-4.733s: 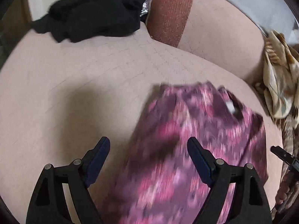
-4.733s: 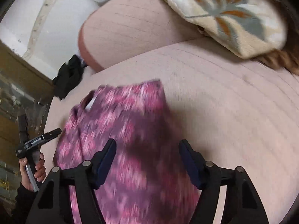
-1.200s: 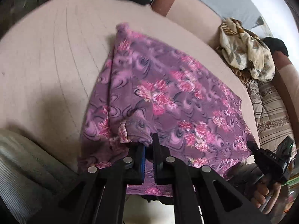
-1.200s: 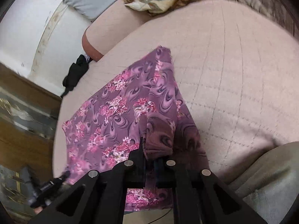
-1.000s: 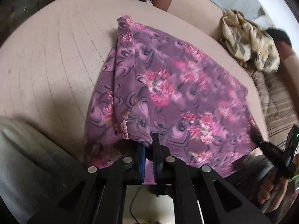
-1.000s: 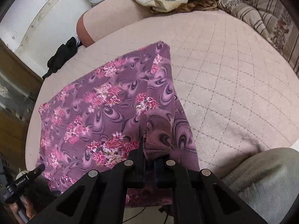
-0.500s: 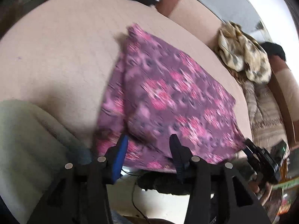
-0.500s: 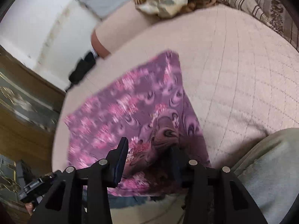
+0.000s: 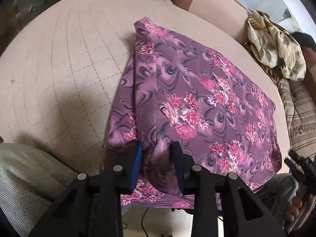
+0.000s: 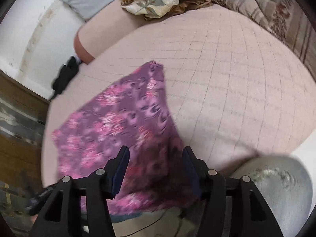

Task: Fold small clothes
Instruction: 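Open both grippers and lift them off the folded shirt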

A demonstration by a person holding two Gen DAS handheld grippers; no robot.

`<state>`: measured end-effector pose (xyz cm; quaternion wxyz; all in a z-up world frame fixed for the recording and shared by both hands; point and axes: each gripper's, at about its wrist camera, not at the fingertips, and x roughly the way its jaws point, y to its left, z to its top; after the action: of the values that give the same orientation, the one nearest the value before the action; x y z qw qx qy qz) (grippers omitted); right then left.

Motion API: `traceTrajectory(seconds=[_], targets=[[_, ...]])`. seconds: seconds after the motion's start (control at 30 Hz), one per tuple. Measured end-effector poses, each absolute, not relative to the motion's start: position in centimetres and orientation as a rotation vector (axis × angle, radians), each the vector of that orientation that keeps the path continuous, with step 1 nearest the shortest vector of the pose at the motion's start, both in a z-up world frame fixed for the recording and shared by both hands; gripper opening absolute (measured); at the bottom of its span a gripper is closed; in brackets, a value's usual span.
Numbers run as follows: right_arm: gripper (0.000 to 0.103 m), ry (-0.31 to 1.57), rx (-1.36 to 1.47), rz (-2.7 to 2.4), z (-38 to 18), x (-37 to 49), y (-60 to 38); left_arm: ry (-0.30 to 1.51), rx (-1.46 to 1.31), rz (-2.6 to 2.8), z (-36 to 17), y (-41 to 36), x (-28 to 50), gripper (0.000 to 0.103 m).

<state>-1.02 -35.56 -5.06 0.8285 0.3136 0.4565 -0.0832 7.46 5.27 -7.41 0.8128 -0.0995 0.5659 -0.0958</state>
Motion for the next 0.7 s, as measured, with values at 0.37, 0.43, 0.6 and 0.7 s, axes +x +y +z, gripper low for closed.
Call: traceTrajectory(seconds=[0.37, 0.43, 0.6, 0.7], targets=[[0.005, 1.035, 0.493, -0.182, -5.8, -0.3, -32.6, 1.099, -0.252, -0.202, -3.9, 6.0, 4.5, 0.006], [0.005, 1.042, 0.438, -0.231, -5.5, -0.8, -32.3, 1.107, -0.213, -0.186, -4.3, 5.8, 3.8, 0.006], [0.007, 1.157, 0.362, -0.267, -8.6, 1.6, -31.6, 1.238, -0.04, -0.12, -8.2, 3.6, 4.9, 0.022], [0.027, 1.076, 0.303, -0.23, -7.0, 0.9, -30.2, 1.128, -0.038, -0.101, -5.9, 4.0, 3.3, 0.031]])
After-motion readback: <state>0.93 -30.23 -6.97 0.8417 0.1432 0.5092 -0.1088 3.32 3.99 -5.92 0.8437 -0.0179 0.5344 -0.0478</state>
